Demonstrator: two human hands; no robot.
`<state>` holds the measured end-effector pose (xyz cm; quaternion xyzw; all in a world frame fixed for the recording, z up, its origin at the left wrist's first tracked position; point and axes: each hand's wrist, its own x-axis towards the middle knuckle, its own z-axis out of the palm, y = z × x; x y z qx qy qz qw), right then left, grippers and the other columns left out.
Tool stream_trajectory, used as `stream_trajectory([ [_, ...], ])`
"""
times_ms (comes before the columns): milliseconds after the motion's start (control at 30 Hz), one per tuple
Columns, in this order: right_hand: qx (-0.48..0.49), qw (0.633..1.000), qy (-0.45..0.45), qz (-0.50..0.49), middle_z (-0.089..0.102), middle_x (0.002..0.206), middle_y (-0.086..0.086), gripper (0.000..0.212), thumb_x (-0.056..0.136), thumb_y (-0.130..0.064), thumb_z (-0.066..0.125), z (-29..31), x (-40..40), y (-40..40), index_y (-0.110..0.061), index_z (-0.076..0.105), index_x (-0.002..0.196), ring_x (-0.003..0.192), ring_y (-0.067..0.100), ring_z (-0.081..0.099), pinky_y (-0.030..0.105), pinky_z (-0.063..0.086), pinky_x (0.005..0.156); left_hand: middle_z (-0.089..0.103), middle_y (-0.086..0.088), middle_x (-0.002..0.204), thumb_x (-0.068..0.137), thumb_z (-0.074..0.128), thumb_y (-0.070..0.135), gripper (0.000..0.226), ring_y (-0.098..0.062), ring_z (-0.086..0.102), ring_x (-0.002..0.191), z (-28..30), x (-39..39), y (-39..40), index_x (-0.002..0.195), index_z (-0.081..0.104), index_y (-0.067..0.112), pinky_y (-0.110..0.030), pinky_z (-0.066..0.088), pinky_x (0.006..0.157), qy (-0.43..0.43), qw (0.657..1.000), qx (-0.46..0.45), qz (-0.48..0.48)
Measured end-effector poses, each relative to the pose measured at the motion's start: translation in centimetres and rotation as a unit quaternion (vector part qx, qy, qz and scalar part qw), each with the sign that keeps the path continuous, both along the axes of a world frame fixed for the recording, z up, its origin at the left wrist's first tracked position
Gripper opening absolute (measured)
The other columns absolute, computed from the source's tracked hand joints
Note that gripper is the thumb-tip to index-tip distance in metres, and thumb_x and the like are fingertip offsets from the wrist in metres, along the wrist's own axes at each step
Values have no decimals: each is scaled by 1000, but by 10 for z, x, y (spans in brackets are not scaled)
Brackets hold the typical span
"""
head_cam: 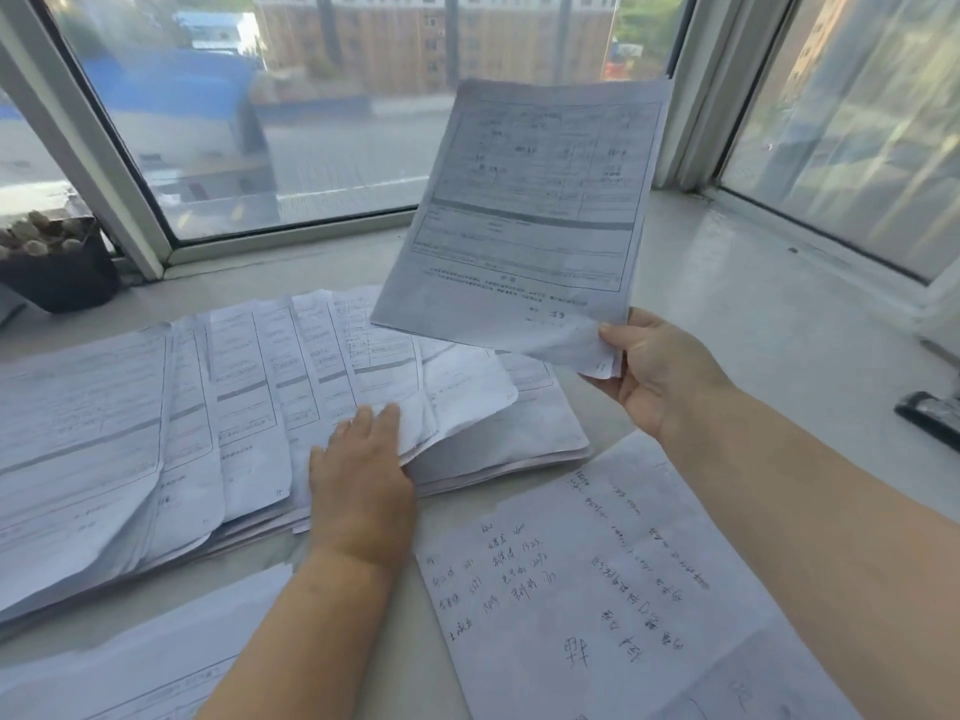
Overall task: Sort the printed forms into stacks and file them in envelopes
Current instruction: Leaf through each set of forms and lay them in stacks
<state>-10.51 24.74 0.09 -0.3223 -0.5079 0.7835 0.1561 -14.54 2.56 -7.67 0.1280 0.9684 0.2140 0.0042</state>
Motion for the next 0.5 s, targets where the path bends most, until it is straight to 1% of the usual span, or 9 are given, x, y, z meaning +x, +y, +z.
stream_trajectory([
  [33,32,999,0,-15,69,80,-2,31,95,7,46,6,5,6,-16,64,84,69,13,67,24,57,50,36,-5,151,85,39,-4,68,-22,31,138,2,1,-4,148,30,21,-37,20,114,3,996,90,25],
  [100,106,994,-9,-34,67,78,-2,33,93,9,47,19,15,20,-17,63,80,69,11,65,21,56,49,50,-5,140,87,39,-5,62,-26,44,128,7,2,-9,144,39,20,-33,30,106,12,968,236,81],
  [167,175,984,-29,-13,66,76,-1,33,92,9,47,32,23,32,-17,62,77,60,9,65,19,54,46,54,-5,136,90,38,-3,56,-26,48,124,8,2,-12,142,43,19,-31,34,102,31,944,308,117],
  [233,212,974,-64,43,66,76,2,32,92,9,47,40,27,37,-15,63,78,52,7,66,18,53,44,58,-7,131,95,37,3,47,-27,51,120,8,2,-14,139,46,16,-30,36,99,39,928,345,137],
  [300,227,963,-111,96,67,78,5,29,91,10,48,40,24,34,-12,64,80,58,12,66,20,54,45,62,-10,123,98,36,11,40,-29,55,113,9,0,-16,135,50,15,-28,39,92,43,910,376,166],
  [400,235,945,-164,157,67,80,8,28,89,12,48,29,12,15,-9,65,85,67,17,65,22,55,45,62,-8,115,100,36,11,35,-24,56,108,13,-6,-22,130,53,10,-15,34,83,55,883,419,206],
  [433,231,942,-171,172,67,81,9,29,89,12,47,23,6,7,-9,65,83,67,18,64,22,55,45,62,-5,109,100,37,10,34,-15,57,101,14,-6,-23,129,53,8,-10,33,80,59,887,416,194],
  [467,221,941,-178,184,66,82,10,29,89,13,47,18,-1,-2,-10,64,82,68,19,64,23,55,44,61,0,103,100,37,10,34,-2,56,92,15,-5,-24,130,53,8,-4,33,75,62,897,404,169],
  [500,211,940,-185,193,65,84,10,29,89,13,47,11,-8,-11,-10,63,81,69,21,63,24,56,44,60,4,103,100,37,9,36,8,53,84,15,-4,-25,133,51,8,2,33,72,62,908,392,138],
])
